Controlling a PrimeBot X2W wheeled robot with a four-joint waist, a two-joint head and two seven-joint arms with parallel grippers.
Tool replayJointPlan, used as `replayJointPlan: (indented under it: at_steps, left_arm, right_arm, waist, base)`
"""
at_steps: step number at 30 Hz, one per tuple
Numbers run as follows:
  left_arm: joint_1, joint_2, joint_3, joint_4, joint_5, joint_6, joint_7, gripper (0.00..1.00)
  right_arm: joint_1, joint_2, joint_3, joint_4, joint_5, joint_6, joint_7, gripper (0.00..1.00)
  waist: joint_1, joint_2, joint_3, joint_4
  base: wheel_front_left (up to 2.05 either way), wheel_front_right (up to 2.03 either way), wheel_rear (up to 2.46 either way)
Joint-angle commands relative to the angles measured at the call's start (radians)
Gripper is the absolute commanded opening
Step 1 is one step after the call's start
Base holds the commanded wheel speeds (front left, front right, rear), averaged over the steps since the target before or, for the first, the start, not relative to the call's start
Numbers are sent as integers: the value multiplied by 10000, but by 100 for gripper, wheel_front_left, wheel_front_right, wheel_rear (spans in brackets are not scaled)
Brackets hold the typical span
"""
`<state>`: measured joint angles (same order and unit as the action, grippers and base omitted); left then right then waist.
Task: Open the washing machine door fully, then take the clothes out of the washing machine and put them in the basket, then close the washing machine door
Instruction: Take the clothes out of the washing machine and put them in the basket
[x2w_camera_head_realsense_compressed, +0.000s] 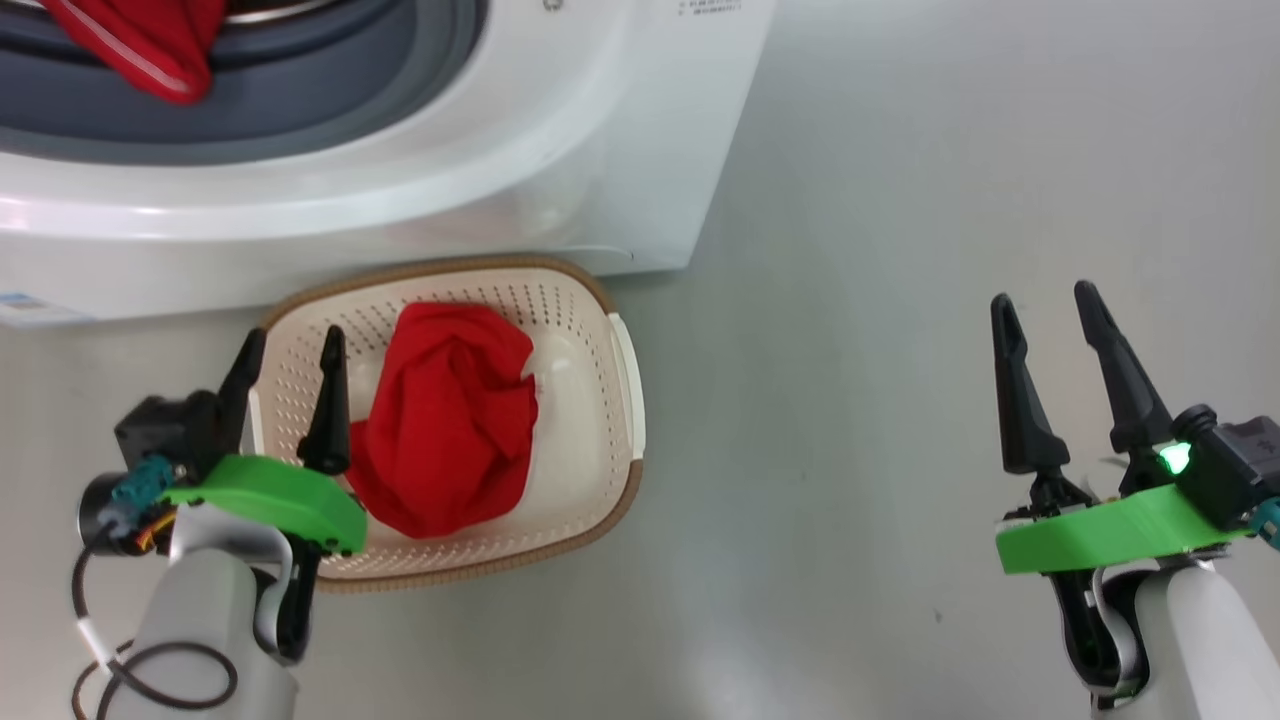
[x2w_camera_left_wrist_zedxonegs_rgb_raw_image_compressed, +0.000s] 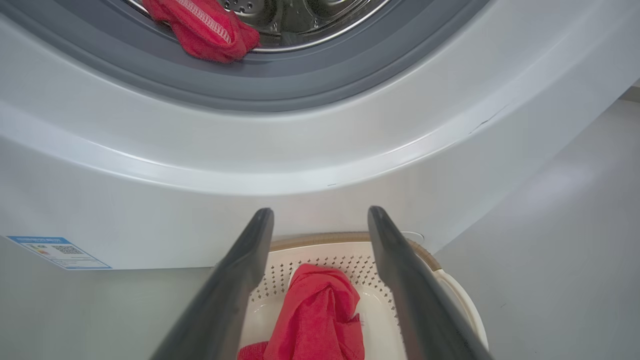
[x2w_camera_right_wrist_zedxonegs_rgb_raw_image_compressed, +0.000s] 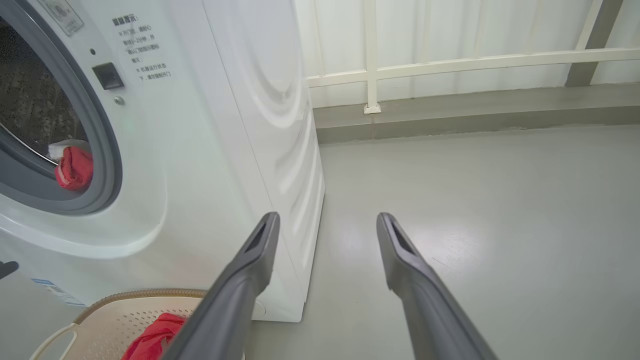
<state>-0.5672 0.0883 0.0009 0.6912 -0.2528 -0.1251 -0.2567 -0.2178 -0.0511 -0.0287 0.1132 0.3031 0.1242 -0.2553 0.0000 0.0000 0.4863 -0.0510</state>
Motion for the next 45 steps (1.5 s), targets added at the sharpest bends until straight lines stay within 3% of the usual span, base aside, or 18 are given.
replayJointPlan:
  at_steps: [1,30,45]
  left_arm:
    - [327,295,314,-308,101,-56,-51,100]
    - [4341,-202,1316,-4762,1000,-56,-51,100]
    - [5819,-349,1632,-6077,1139,-56,-51,100]
  right_arm:
    - [242,9,156,-197,-126,65,-65,100]
    - [2220,-294,-29,89,142,65,-65,100]
    - [2830,-419,-126,-57,200,65,-65,100]
  waist:
    - [0,0,-547,127]
    - [0,0,-3378,601]
    - [0,0,-3838,628]
  base:
    - [0,0,0]
    - [0,0,0]
    - [0,0,0]
